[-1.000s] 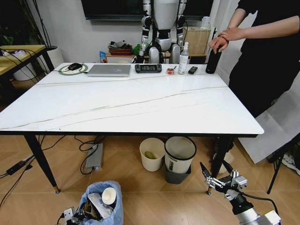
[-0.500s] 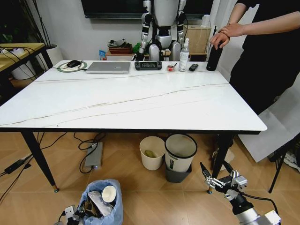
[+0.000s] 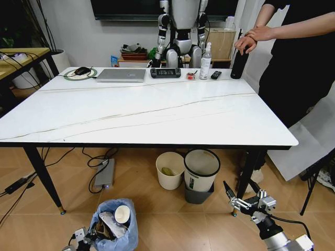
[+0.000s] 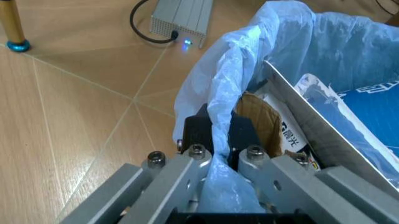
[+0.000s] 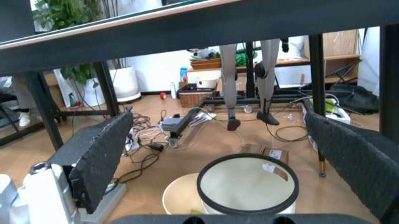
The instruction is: Pick up the trash bin and place the trash from the table into it.
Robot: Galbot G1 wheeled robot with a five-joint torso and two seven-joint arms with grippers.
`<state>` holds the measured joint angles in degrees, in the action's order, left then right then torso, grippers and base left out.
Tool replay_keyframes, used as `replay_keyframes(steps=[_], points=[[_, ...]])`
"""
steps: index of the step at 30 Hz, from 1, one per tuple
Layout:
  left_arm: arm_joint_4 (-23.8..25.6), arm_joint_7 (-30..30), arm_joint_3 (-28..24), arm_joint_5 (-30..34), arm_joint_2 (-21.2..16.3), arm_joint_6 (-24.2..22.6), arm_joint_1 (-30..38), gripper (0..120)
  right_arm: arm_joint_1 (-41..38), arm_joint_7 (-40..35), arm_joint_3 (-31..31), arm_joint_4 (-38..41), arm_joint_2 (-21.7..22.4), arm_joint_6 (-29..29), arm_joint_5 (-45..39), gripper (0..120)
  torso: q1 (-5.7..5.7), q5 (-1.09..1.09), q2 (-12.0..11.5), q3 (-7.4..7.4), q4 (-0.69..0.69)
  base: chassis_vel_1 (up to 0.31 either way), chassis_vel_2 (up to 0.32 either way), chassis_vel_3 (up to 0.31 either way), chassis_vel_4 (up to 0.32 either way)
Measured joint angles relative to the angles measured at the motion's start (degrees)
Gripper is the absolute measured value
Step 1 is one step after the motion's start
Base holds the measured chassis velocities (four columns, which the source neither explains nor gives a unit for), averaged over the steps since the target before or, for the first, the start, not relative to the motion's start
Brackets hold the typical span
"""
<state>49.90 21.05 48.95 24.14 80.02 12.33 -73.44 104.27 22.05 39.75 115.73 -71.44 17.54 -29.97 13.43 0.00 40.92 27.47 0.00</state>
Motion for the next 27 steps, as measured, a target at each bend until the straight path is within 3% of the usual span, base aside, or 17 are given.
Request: replay_keyframes(steps=[18, 27], points=[[-1.21, -0.21, -0.17, 0.21, 0.20, -0.64, 0.82, 0, 0.00, 0.00, 0.00, 0.00, 0.00, 0.00, 0.00, 100, 0.12, 0.00, 0.27, 0.16, 0.00, 0.000, 0.000, 0.000, 0.000], [-1.75, -0.17, -0.10, 0.29, 0.20, -0.67, 1.00, 26, 0.00, 0.00, 0.00, 0.00, 0.00, 0.00, 0.00, 100, 0.16, 0.00, 0.36, 0.21, 0.00, 0.000, 0.000, 0.000, 0.000]])
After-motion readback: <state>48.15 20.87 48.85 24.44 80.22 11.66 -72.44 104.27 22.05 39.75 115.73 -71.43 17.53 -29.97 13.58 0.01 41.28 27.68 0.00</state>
